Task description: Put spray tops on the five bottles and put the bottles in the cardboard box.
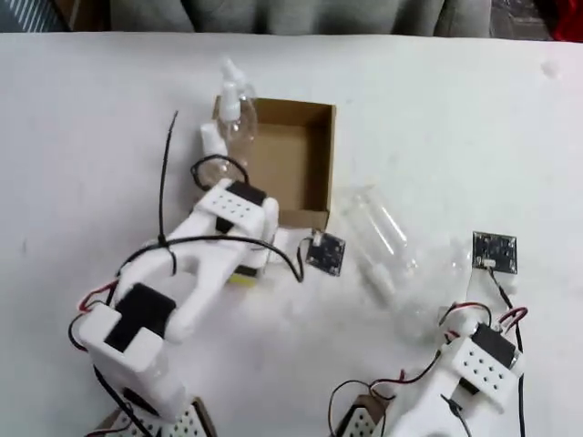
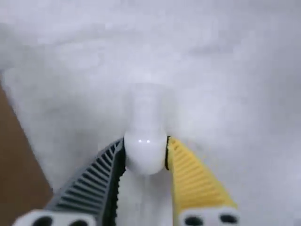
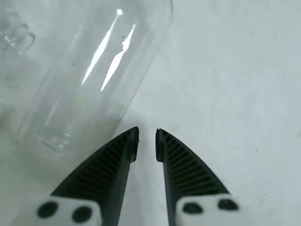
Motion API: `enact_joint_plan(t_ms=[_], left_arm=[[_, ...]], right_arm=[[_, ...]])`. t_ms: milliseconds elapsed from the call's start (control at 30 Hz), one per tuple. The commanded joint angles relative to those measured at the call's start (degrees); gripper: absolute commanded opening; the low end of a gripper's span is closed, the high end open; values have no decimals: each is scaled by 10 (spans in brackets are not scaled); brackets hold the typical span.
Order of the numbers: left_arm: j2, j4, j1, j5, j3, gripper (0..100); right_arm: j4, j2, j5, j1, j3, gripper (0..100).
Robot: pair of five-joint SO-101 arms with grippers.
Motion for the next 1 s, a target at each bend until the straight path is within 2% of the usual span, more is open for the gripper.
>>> enact_joint_plan(t_ms=[0,200,333,467,667,800,967], left_arm=[[-6,63,12,72,-31,20],[-7,69,-12,280,-30,20],[-7,77,-59,391,-35,20],[-29,98,-135,443,-41,20],[-170,139,-261,488,-29,20],[-263,137,-327,547,10,21],[-291,92,-394,648,44,22]], right_arm=[[-7,-4,5,-5,-4,38],[-7,-4,5,-5,-4,38],[-7,-4,5,-5,-4,38],[-7,-4,5,-5,-4,38],[-7,-4,5,-5,-4,38],[-6,-4,5,-5,-4,38],[-5,-4,5,-5,-4,38]])
